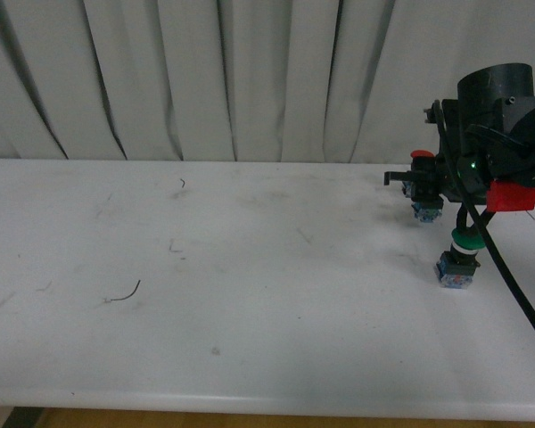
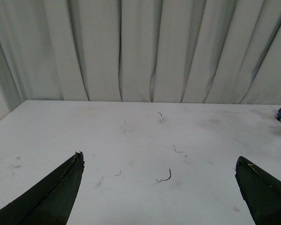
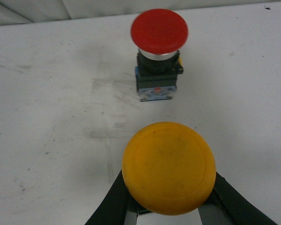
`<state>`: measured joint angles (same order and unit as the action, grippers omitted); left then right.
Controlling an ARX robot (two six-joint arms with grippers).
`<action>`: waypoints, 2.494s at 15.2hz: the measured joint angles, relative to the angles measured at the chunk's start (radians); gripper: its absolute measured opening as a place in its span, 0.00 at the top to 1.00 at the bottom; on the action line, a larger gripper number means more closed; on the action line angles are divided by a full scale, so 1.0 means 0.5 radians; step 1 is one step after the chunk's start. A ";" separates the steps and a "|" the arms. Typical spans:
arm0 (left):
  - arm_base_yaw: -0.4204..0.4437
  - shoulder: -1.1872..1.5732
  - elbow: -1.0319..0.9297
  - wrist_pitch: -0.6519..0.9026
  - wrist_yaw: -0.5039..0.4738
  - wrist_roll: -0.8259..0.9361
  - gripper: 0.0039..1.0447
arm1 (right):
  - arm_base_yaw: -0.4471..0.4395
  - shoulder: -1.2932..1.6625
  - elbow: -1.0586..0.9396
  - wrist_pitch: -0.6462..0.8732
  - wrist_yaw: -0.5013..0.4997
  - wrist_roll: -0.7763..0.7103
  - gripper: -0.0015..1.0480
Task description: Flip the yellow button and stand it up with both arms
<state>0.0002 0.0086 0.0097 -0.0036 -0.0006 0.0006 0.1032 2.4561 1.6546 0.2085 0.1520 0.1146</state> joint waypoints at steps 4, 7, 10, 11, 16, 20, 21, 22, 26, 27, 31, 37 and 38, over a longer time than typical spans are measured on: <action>0.000 0.000 0.000 0.000 0.000 0.000 0.06 | -0.045 0.035 0.011 -0.005 0.008 0.000 0.72; 0.000 0.000 0.000 -0.001 0.000 0.000 0.06 | -0.050 0.035 0.018 -0.014 0.000 0.000 0.72; 0.000 0.000 0.000 -0.001 0.000 0.000 0.06 | -0.048 0.038 0.027 -0.037 -0.031 0.002 0.72; 0.000 0.000 0.000 -0.001 0.000 0.000 0.06 | -0.048 0.047 0.037 -0.054 -0.035 0.002 0.72; 0.000 0.000 0.000 -0.001 0.000 0.000 0.06 | -0.047 0.051 0.043 -0.092 -0.046 0.040 0.54; 0.000 0.000 0.000 -0.001 0.000 0.000 0.06 | -0.036 0.053 0.043 -0.088 -0.058 0.048 0.11; 0.000 0.000 0.000 -0.001 0.000 0.000 0.06 | -0.037 0.053 0.043 -0.087 -0.058 0.051 0.04; 0.000 0.000 0.000 0.000 0.000 0.000 0.06 | -0.038 0.053 0.043 -0.086 -0.060 0.053 0.07; 0.000 0.000 0.000 -0.001 0.000 0.000 0.06 | -0.037 0.026 -0.001 -0.043 -0.096 0.051 0.06; 0.000 0.000 0.000 -0.001 0.000 0.000 0.06 | -0.038 0.002 -0.020 -0.039 -0.103 0.050 0.06; 0.000 0.000 0.000 -0.001 0.000 0.000 0.06 | -0.043 -0.168 -0.086 -0.042 -0.101 0.046 0.06; 0.000 0.000 0.000 -0.001 0.000 0.000 0.06 | -0.076 -0.582 -0.372 0.161 -0.174 0.045 0.06; 0.000 0.000 0.000 -0.001 0.000 0.000 0.06 | -0.078 -0.762 -0.494 0.255 -0.241 0.044 0.06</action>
<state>0.0002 0.0086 0.0097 -0.0040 -0.0006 0.0006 0.0643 2.0750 1.4078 0.3359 0.0315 0.1368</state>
